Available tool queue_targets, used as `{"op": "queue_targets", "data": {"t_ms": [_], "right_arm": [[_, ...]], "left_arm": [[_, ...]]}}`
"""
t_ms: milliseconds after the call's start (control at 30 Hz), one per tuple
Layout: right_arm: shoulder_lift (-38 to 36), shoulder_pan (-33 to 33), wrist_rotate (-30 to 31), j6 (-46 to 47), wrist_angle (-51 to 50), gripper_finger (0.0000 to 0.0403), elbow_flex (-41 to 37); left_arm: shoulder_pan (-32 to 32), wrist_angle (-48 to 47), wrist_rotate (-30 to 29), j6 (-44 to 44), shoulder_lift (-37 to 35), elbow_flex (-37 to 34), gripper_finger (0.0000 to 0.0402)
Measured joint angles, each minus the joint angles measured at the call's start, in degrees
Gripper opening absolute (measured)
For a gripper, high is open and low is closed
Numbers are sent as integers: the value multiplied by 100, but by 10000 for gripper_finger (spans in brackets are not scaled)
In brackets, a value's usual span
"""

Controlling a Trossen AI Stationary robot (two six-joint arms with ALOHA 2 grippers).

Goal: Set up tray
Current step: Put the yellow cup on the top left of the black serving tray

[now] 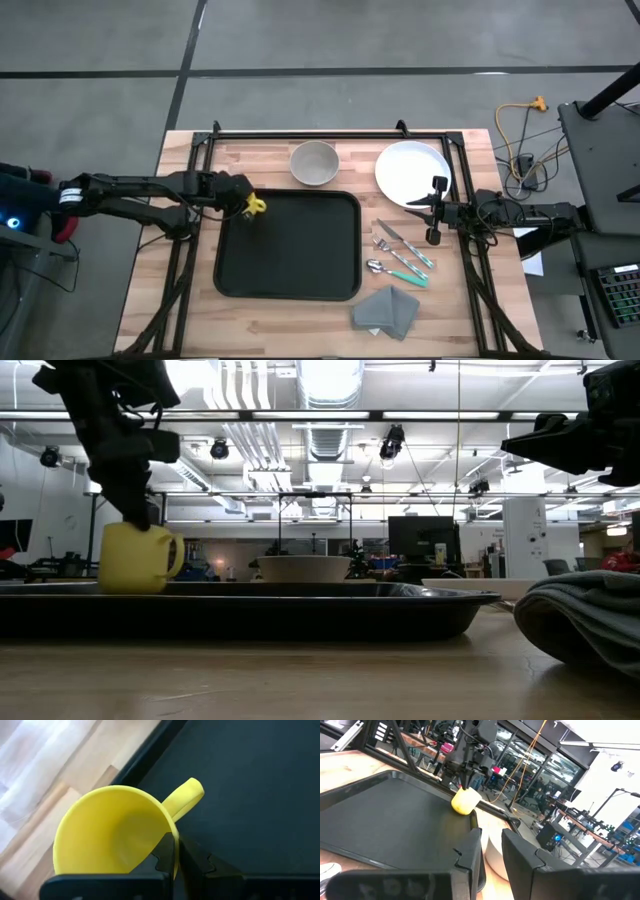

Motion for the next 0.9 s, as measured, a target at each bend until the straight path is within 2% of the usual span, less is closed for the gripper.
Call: {"op": "queue_targets", "data": {"t_ms": [900], "right_arm": [[0, -1, 0, 2, 0, 68, 0]], "left_arm": [[8, -35, -95, -3, 2, -46, 10]]}}
